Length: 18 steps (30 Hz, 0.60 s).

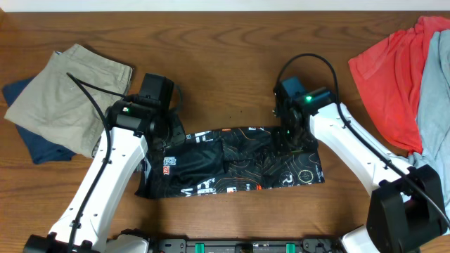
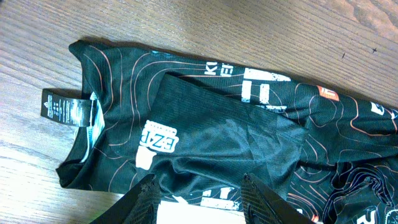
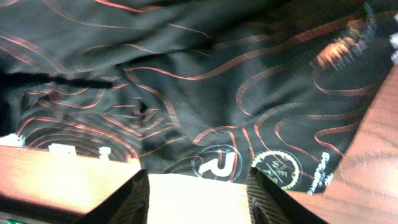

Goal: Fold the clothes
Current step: 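Press the folded right section flat with the right gripper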

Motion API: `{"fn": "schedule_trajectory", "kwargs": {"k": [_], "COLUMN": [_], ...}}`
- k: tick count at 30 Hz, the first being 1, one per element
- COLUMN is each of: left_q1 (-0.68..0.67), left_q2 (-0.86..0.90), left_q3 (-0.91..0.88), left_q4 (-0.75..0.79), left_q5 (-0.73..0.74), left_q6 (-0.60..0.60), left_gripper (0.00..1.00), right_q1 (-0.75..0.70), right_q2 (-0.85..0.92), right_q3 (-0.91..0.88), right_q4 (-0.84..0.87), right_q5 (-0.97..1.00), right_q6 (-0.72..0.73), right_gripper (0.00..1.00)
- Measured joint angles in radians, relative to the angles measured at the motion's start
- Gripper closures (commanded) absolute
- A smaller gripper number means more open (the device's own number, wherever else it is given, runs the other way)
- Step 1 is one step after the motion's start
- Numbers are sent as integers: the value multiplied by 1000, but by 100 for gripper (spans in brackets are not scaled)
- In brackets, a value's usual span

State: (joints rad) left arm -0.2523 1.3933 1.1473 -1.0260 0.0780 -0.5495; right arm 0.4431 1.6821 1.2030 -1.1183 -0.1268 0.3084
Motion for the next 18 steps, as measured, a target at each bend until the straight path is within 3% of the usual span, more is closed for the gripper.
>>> {"fn": "schedule_trajectory", "kwargs": {"k": [9, 18], "left_q1": [0, 0], "left_q2": [0, 0], "left_q3": [0, 0], "left_q4": [0, 0], "left_q5": [0, 0], "left_q6": [0, 0], "left_gripper": [56, 56], "right_q1": [0, 0], "right_q2": [0, 0], "right_q3": [-119, -198], "right_q4": [82, 238], "right_q5": [-1, -45], "right_q6": [58, 95], "right_gripper": [47, 52]}}
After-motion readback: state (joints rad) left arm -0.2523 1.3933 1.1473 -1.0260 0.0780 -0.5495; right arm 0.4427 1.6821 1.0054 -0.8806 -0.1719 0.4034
